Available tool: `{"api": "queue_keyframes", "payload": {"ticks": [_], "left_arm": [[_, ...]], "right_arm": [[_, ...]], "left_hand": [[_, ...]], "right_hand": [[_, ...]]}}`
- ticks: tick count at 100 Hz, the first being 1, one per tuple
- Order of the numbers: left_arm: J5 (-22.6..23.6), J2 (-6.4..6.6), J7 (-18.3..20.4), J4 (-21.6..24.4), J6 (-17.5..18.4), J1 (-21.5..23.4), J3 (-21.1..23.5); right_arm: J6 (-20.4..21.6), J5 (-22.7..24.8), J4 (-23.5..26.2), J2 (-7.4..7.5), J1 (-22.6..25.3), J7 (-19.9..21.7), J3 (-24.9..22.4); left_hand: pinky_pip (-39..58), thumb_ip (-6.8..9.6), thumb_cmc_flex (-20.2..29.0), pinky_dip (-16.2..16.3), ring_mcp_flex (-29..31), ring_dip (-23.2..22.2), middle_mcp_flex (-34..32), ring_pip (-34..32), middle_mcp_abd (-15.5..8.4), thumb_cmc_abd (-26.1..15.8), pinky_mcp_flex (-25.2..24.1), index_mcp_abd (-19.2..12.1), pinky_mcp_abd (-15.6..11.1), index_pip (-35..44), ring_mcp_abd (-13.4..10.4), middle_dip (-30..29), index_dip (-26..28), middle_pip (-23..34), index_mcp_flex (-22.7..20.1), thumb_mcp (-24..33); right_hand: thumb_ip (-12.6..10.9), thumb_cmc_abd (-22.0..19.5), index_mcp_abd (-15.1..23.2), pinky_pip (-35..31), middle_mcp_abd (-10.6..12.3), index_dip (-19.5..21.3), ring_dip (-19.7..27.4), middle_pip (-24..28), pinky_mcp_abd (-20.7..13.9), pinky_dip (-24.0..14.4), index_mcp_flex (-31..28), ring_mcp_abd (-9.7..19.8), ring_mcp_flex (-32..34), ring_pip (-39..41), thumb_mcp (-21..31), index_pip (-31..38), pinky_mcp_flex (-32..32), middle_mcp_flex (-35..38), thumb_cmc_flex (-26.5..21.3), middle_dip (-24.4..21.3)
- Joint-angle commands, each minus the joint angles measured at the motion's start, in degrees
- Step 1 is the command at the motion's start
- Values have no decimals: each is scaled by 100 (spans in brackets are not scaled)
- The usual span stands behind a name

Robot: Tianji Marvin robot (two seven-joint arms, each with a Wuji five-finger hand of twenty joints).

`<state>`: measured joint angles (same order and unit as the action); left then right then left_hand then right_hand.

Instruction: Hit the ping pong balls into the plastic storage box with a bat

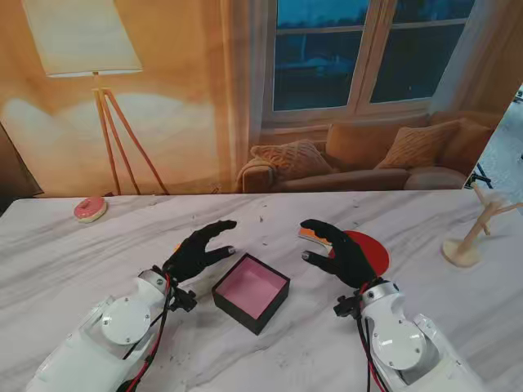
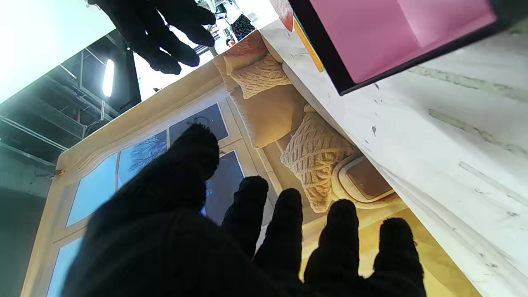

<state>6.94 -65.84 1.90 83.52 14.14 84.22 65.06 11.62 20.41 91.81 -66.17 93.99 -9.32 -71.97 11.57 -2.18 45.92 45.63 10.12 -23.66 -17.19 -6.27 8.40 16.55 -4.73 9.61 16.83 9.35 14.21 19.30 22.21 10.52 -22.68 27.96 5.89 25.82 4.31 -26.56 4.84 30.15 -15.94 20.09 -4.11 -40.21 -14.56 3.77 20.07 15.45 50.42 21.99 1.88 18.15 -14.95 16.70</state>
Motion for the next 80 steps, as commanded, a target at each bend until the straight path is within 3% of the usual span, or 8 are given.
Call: {"api": "queue_keyframes", "payload": {"ticks": [1,43,66,80], "left_arm": [[6,4,91,54,14,21,5],[-70,7,167,72,-102,8,0],[-101,6,200,15,-89,-32,-54],[-201,-5,236,-44,-135,-84,-106]], "right_arm": [[-30,1,-35,-17,-2,77,20],[-149,-20,-35,-30,-6,53,10],[-203,227,-43,-49,-159,-144,-54],[-412,261,-43,-8,-413,88,-99]], "left_hand": [[-111,34,-48,-86,-143,52,61,52,-198,118,-73,-143,-206,-79,-217,-111,-63,-38,-2,140],[-45,11,-100,-70,-82,39,-5,-5,-90,121,-19,-128,-130,-56,-127,-112,-64,-2,-23,169],[-61,-1,-96,-77,-96,25,-41,-8,-34,115,-67,-124,-164,-43,-92,-78,-55,9,-43,108],[-55,-5,-87,-75,-97,13,-39,-13,-15,91,-65,-116,-169,-48,-78,-59,-56,8,-37,71]], "right_hand": [[-173,-48,88,105,46,-61,63,-69,-174,1,195,169,-84,-90,-67,-117,2,-61,67,-58],[-178,-75,27,46,73,-60,-10,113,-132,-65,200,128,-140,-4,-100,-56,-167,-158,92,32],[-207,-75,-214,79,-175,99,-253,566,-150,-209,-127,140,-132,175,-150,195,-258,-98,125,550],[-210,-69,-295,45,-288,181,-316,651,-117,-272,-378,122,-131,237,-162,328,-246,5,132,675]]}}
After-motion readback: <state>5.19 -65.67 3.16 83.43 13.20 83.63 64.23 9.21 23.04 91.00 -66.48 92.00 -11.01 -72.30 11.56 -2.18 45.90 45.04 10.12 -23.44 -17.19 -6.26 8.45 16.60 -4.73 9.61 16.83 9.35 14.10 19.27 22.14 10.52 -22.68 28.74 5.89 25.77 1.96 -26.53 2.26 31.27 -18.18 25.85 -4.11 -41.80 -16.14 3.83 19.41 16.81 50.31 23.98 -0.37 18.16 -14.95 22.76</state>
